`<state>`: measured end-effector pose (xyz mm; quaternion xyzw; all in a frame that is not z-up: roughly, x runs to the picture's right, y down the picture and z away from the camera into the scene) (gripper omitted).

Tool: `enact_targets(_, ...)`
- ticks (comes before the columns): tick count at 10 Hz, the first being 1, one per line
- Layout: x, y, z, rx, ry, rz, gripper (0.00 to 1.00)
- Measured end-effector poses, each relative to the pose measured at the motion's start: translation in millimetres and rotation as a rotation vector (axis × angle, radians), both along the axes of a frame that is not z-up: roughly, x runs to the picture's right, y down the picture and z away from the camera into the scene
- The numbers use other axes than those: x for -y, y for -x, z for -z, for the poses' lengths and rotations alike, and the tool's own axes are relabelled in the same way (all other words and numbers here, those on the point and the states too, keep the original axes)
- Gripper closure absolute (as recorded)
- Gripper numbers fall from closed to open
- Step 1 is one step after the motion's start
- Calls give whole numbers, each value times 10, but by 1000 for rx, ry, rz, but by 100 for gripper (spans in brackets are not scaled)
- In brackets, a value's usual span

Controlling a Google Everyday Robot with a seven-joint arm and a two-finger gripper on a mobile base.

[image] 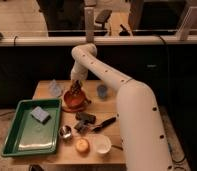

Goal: Place grapes in red bowl

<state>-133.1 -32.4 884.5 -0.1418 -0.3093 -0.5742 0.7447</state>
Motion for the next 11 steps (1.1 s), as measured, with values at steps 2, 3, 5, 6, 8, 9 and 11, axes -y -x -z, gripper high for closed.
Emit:
enact_targets(2, -42, 29, 28, 8, -1, 5, 45)
enact_targets(3, -54, 31, 43, 10, -3, 7, 35)
enact_targets(5, -72, 28, 67, 14, -5, 9, 21)
enact_targets(6, -79, 21, 78, 14, -7, 10, 20)
enact_targets(8, -83, 1, 103, 15, -10, 11, 20)
enact_targets(9, -86, -5, 108, 15, -10, 12, 20)
enact_targets(11, -105, -15, 118, 12, -1, 19, 20)
